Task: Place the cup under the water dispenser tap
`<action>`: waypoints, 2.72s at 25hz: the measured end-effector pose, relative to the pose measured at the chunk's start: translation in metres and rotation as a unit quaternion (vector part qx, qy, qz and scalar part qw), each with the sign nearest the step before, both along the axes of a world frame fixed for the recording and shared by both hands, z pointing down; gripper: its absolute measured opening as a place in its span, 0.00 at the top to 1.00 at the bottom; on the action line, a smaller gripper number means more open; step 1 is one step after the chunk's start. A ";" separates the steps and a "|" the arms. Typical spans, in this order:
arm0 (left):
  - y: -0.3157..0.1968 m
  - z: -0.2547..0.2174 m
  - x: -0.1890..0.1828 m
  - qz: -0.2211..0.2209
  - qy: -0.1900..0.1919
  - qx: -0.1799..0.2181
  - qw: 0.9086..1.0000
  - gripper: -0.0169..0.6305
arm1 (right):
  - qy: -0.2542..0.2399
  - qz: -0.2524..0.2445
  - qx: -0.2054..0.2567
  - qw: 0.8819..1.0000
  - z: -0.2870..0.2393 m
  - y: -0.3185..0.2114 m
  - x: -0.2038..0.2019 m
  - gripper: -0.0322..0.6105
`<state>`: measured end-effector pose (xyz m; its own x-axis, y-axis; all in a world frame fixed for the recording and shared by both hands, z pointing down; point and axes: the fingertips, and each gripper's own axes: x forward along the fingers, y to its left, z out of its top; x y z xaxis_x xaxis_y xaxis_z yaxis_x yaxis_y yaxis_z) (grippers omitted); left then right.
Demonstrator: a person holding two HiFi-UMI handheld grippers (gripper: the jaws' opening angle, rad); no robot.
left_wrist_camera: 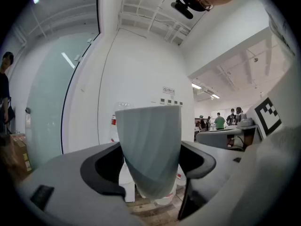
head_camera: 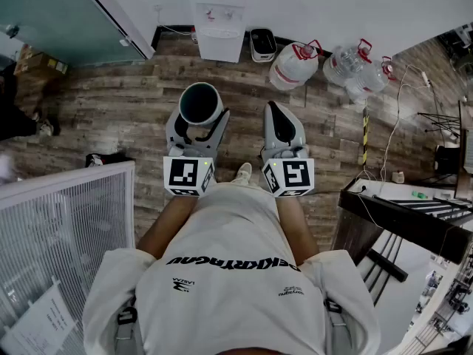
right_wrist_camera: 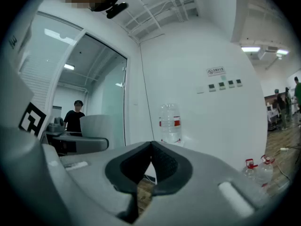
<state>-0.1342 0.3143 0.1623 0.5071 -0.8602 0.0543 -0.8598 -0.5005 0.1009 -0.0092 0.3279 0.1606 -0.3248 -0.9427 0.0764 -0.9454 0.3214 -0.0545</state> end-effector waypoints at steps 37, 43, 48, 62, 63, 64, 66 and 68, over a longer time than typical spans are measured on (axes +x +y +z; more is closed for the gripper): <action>-0.076 0.027 0.068 -0.036 0.003 -0.025 0.999 0.44 | -0.045 -0.006 -0.019 0.999 0.023 -0.080 0.084 0.96; -0.136 0.044 0.060 -0.026 0.006 -0.036 0.999 0.44 | -0.040 0.004 -0.022 0.999 0.031 -0.140 0.072 0.96; -0.197 0.053 0.052 -0.013 0.008 -0.047 0.999 0.44 | -0.041 0.012 -0.033 0.999 0.042 -0.199 0.060 0.96; -0.309 0.100 0.040 0.020 0.006 -0.075 0.997 0.44 | -0.028 0.043 -0.043 0.998 0.071 -0.306 0.044 0.96; -0.314 0.104 0.041 0.019 0.002 -0.075 0.997 0.44 | -0.030 0.043 -0.045 0.998 0.075 -0.312 0.044 0.96; -0.320 0.108 0.041 0.017 0.000 -0.074 0.997 0.44 | -0.032 0.042 -0.046 0.998 0.080 -0.319 0.043 0.96; -0.333 0.118 0.044 0.013 0.005 -0.075 0.997 0.44 | -0.035 0.040 -0.049 0.997 0.090 -0.332 0.045 0.96; -0.344 0.128 0.047 0.008 0.013 -0.077 0.997 0.44 | -0.037 0.037 -0.052 0.997 0.102 -0.343 0.048 0.96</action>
<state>-0.0870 -0.0300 0.2904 0.5241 -0.8342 0.1715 -0.8476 -0.4912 0.2008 0.0388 -0.0156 0.2624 -0.2630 -0.9524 0.1542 -0.9585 0.2398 -0.1540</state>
